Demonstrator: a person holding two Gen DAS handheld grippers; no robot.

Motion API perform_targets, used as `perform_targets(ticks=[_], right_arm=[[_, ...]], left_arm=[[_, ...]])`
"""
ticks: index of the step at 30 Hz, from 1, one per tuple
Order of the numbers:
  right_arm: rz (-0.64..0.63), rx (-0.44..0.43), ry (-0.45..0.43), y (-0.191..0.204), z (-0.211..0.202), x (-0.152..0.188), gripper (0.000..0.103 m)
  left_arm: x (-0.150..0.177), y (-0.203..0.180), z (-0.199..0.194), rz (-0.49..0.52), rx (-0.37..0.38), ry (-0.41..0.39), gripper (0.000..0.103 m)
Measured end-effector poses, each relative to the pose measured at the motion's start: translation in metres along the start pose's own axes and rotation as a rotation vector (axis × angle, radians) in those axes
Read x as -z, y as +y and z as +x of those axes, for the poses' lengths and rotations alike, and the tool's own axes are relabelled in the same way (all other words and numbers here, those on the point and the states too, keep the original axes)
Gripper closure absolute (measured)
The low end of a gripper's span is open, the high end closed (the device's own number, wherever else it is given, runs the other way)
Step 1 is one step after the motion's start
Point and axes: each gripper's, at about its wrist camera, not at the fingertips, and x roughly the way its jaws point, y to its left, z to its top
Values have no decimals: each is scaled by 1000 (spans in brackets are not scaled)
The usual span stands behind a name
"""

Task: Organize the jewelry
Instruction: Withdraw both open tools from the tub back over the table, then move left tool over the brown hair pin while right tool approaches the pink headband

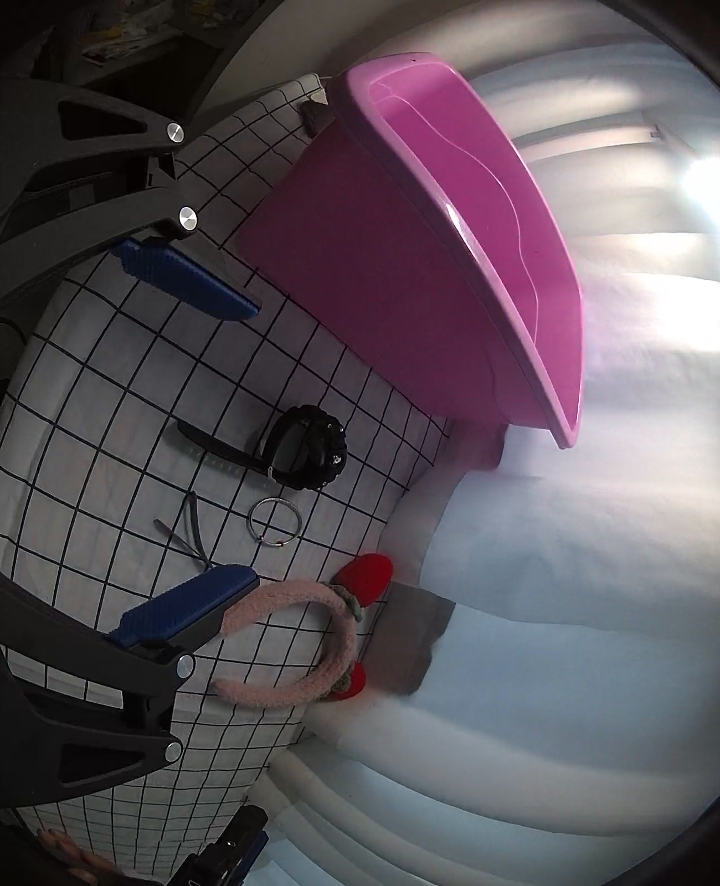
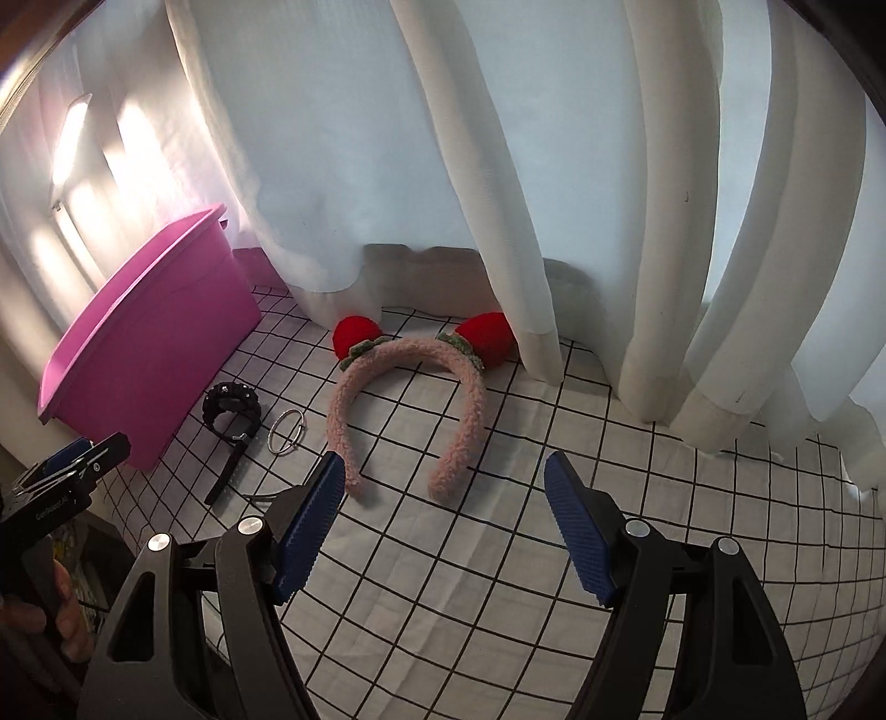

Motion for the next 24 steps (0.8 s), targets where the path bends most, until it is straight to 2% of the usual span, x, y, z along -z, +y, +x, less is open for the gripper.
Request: perform_targets(ticks=[6,11,17,24], right_arm=[[-34,-16,28,-17,15,6,32],[-67,-50,51,-24,31,7,32],[-63,-82,64,-30,54,0,32],[-21,-78,63,-27,85,-2,32]], left_arm=[[20,-9,15,-53,-38,39,15],[27,-9,22,-97,-98,31,15],[21,0,44,-166,-128,26,15],[5,7,82,-177,-140,6,15]])
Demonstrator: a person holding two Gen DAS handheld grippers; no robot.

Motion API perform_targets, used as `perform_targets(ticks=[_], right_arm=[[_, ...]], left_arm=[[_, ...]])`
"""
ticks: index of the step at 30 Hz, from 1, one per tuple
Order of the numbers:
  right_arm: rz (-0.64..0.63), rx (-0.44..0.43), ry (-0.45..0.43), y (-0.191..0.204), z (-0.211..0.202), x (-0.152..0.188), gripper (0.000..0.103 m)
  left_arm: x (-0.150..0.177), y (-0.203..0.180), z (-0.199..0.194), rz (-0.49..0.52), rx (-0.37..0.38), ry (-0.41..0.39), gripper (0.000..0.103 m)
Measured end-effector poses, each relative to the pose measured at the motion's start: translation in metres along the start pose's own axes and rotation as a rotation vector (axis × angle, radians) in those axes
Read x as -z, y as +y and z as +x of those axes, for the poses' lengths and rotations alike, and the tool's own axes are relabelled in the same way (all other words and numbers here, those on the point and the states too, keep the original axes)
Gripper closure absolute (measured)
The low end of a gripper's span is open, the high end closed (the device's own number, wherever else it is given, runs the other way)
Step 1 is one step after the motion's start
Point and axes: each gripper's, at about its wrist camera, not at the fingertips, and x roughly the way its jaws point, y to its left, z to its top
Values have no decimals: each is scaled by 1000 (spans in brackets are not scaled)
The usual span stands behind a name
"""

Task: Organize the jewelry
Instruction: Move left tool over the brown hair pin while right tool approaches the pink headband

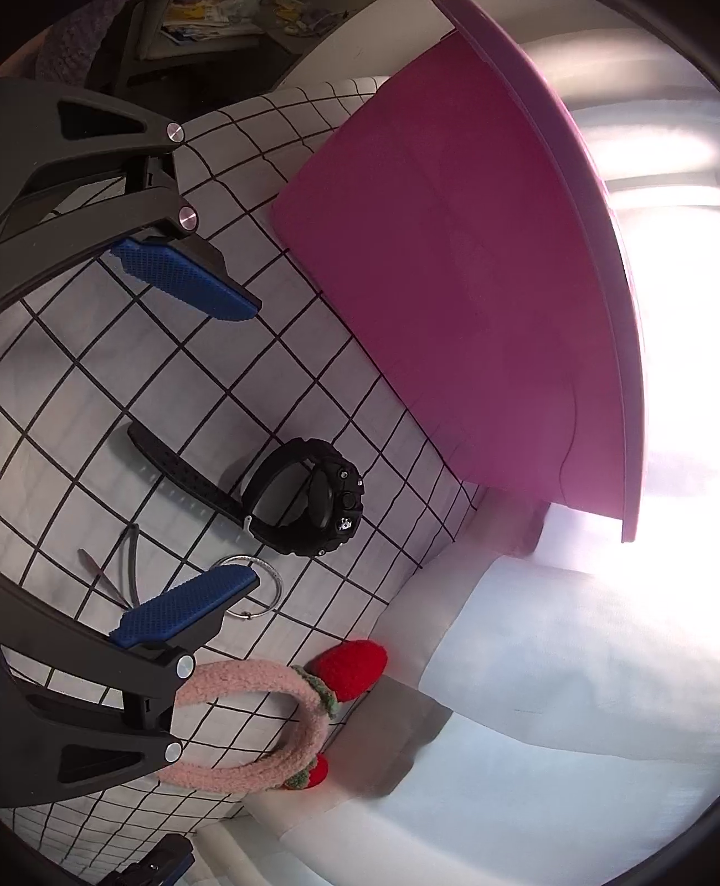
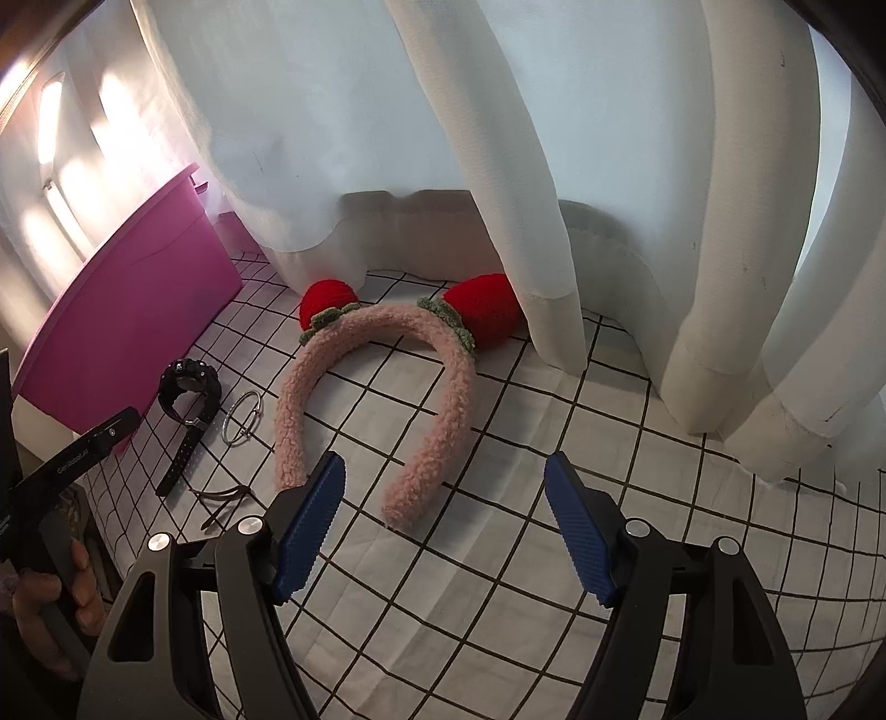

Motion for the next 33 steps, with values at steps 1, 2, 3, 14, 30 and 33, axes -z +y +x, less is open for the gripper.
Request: perform_targets(ticks=[1,2,3,14,30,33], right_arm=[[12,1,-2,0,4,0,32],[22,1,-3,-1,9,-1,32],[31,3,-2,-1,14,-1,32],[75,26,-23,3,54,-4,32],[71,72,-23,6,62,-3,32],[70,70,-24,6,62,-2,32]], left_arm=[[-2,0,5,3,0,0,15],[-4,-1,11,6,3,-4,15],[-5,-1,15,12,2,-6,15],[-12,7,55,14,34,-4,15],[17,0,35,56,100,24,15],[30,-8,25,81,124,18,15]])
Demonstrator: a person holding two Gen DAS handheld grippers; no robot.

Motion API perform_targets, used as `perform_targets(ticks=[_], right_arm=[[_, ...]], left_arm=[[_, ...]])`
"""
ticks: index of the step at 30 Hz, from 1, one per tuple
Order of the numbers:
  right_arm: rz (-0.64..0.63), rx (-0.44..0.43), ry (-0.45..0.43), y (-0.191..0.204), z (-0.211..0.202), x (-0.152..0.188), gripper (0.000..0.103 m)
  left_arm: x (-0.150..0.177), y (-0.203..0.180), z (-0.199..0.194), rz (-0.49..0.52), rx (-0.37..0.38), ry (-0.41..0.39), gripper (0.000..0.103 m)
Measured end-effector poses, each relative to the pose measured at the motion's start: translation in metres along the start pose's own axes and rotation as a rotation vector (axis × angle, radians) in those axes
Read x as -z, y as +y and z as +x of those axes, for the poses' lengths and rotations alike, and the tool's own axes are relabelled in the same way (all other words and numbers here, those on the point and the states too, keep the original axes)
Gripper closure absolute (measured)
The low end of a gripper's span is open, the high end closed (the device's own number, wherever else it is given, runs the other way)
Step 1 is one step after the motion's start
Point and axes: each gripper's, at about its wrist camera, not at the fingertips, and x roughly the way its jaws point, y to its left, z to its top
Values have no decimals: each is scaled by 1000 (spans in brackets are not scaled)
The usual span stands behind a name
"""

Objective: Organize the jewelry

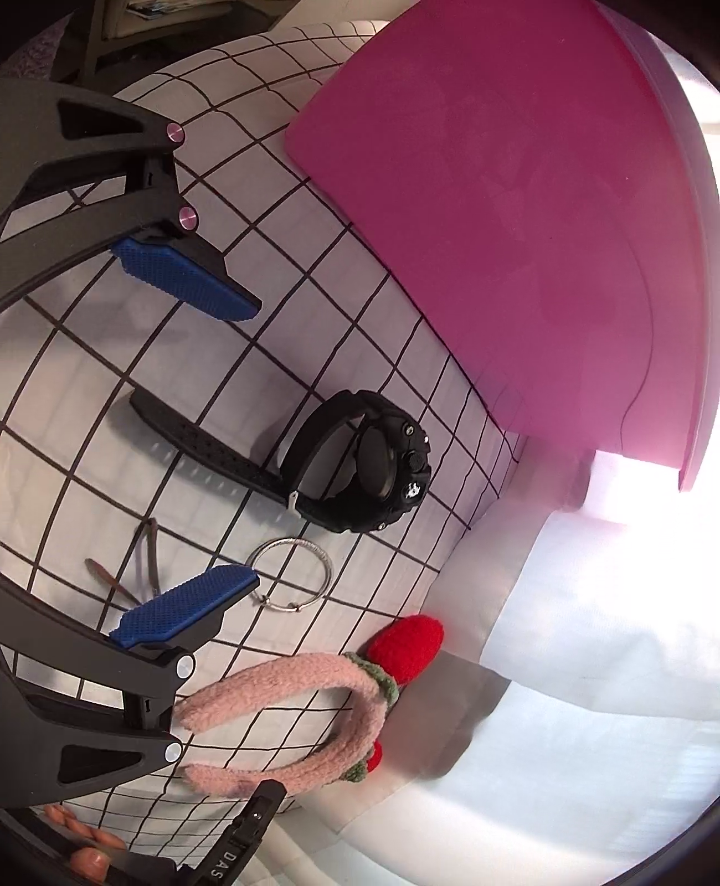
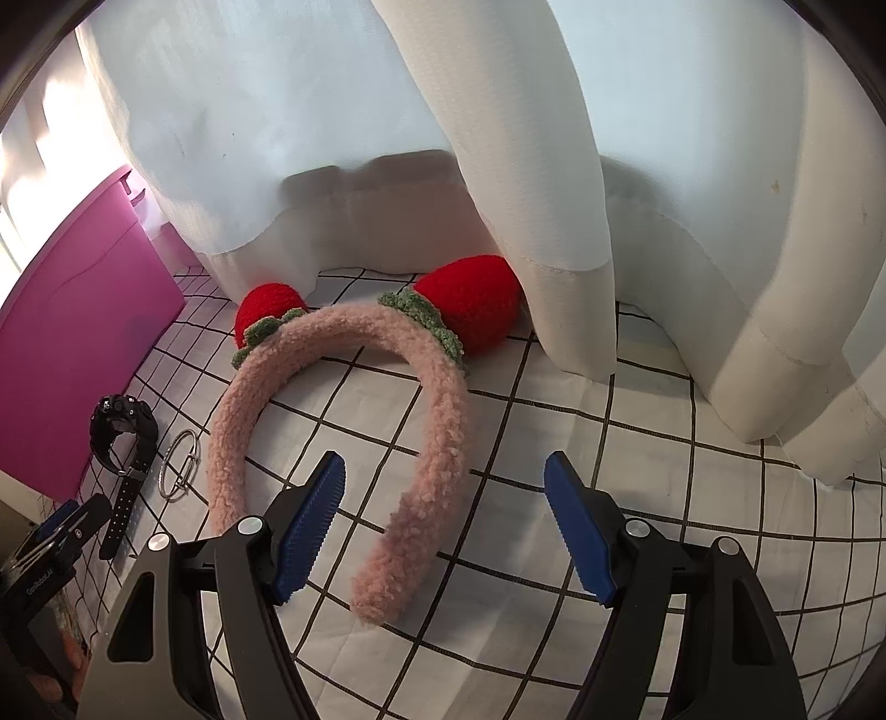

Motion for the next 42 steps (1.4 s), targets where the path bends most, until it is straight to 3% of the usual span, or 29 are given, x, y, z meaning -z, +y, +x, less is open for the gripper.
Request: perform_targets(ticks=[10,27,42], right_arm=[[-29,-21,4,2,5,-1,32],[-31,-38,12,-4,7,2,32],[-63,-15,33,0,23,-1,32]], left_arm=[[19,-34,-4,97,35,-7,15],[43,-72,1,179,27,22,15],[46,-82,12,185,24,54,15]])
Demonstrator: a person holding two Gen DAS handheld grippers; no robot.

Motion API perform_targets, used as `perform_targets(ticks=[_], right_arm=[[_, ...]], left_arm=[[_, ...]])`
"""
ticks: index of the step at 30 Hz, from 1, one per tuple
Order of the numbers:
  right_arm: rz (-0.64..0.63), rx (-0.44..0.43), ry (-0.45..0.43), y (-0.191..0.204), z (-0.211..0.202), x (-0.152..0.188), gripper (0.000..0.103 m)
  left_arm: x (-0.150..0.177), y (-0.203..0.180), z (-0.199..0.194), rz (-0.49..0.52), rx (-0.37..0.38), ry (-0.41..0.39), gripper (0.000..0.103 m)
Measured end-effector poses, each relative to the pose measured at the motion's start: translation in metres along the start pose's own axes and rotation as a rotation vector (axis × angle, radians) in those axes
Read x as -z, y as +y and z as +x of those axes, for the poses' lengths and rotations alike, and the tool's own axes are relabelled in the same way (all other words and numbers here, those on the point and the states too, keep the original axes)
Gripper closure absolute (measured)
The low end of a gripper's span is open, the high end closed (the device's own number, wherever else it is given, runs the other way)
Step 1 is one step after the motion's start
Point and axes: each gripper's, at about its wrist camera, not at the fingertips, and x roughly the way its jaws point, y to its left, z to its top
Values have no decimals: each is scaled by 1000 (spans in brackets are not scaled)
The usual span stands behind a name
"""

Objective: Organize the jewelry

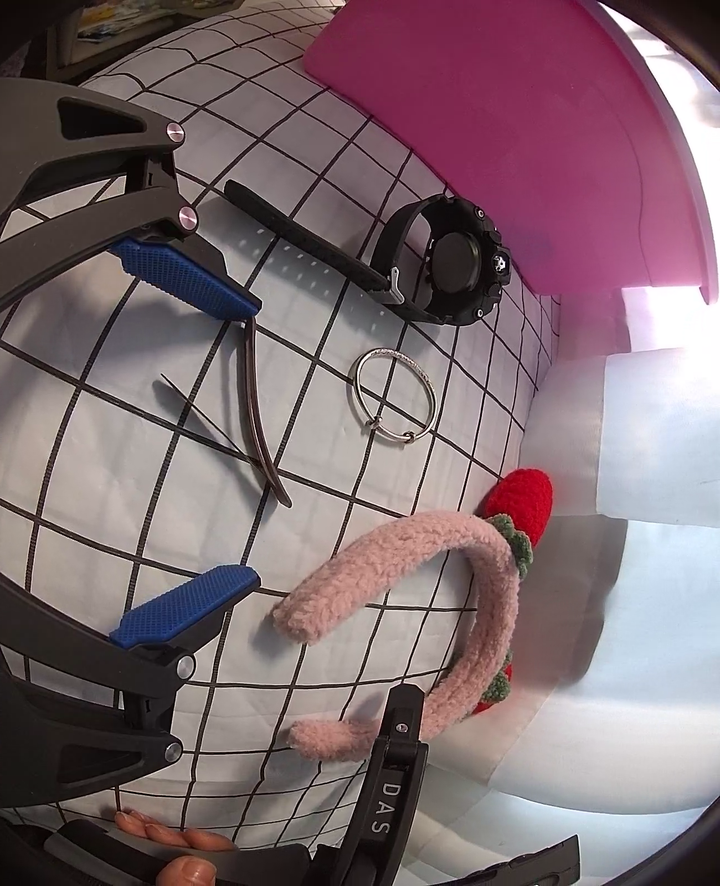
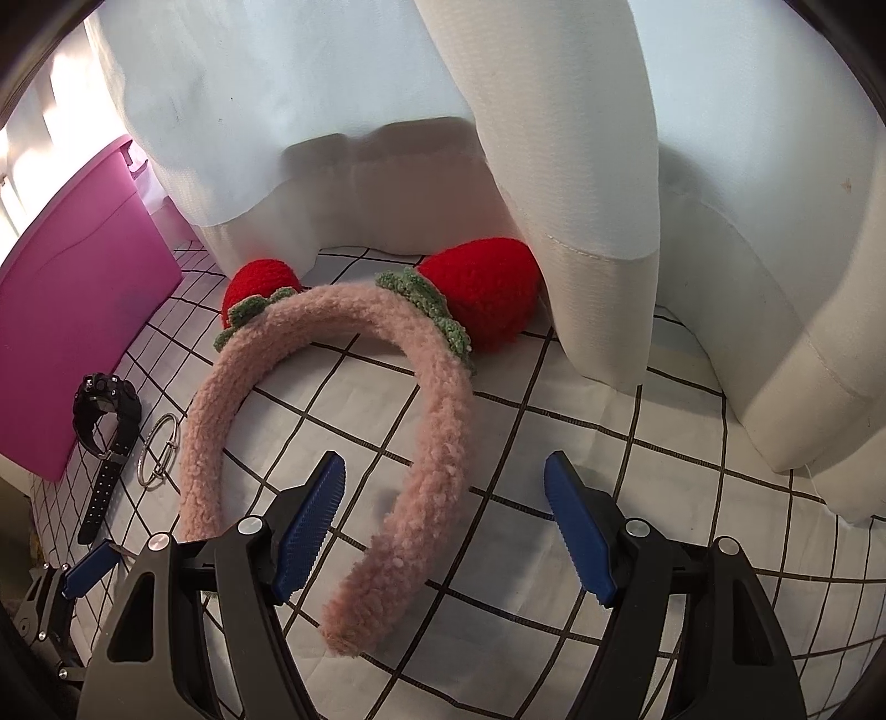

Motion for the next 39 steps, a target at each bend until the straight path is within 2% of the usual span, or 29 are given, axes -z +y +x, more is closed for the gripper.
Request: perform_targets(ticks=[2,4,9,15,17,19,20,22,25,29,30,39], right_arm=[[-15,10,-2,3,2,0,32],[-29,16,-4,5,3,0,32],[-71,44,-7,13,7,-1,32],[-101,72,-10,19,11,0,33],[-107,85,-14,21,11,0,39],[-109,99,-21,20,10,0,55],[-110,101,-23,20,10,1,58],[-110,101,-27,19,10,1,73],[-108,87,-31,17,9,1,86],[-94,64,-38,14,8,3,86],[-88,57,-41,12,6,4,87],[-75,28,-58,5,-4,8,87]], left_arm=[[1,0,-1,-5,0,-5,16],[2,3,-4,-13,-2,-14,25],[2,6,-5,-24,-7,-23,35],[3,4,-9,-10,-3,-43,57],[3,4,-10,-7,-2,-46,62],[2,5,-10,-11,-1,-48,65],[3,5,-10,-15,-1,-49,66],[3,5,-10,-18,-3,-52,71],[4,7,-10,-28,-5,-54,80],[4,10,-10,-33,-3,-54,90],[4,11,-10,-36,-6,-54,102],[1,14,-14,-43,-12,-68,103]])
